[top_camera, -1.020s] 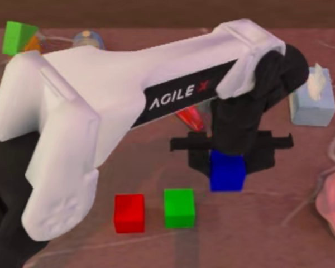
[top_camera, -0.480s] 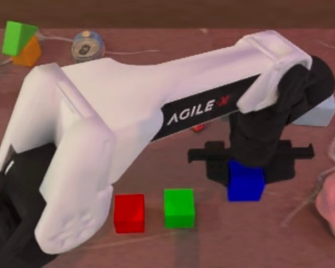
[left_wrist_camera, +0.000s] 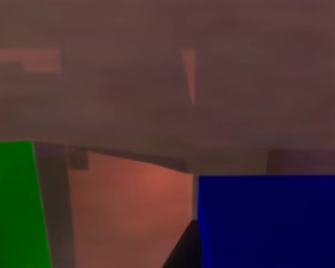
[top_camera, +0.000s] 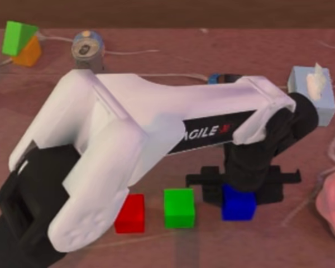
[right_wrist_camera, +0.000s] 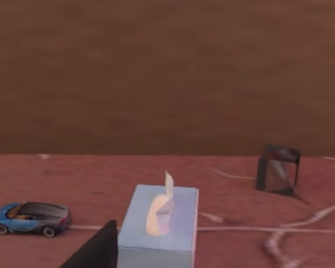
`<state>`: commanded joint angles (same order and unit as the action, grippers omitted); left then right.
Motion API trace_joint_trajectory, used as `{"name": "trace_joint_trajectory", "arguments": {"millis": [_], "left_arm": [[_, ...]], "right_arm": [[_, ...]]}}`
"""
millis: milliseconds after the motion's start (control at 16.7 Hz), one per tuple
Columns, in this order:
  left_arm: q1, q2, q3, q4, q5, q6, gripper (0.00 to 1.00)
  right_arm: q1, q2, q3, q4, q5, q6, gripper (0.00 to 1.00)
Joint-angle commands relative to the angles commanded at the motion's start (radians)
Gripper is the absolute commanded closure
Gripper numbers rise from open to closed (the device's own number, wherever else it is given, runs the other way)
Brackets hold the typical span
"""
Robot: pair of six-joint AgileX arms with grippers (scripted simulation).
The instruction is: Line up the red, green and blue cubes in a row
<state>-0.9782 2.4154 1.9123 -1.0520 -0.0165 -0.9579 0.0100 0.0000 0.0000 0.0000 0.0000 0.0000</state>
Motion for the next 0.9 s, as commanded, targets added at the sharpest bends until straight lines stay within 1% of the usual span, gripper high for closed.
{"name": "trace_joint_trajectory", "arguments": {"millis": [240,900], "left_arm": [[0.0,0.0,-0.001,0.001,0.0,0.0,1.0],[0.0,0.0,-0.001,0.001,0.0,0.0,0.17]], "right_arm": [[0.0,0.0,0.0,0.0,0.0,0.0,0.0],[0.0,0.0,0.0,0.0,0.0,0.0,0.0]]}}
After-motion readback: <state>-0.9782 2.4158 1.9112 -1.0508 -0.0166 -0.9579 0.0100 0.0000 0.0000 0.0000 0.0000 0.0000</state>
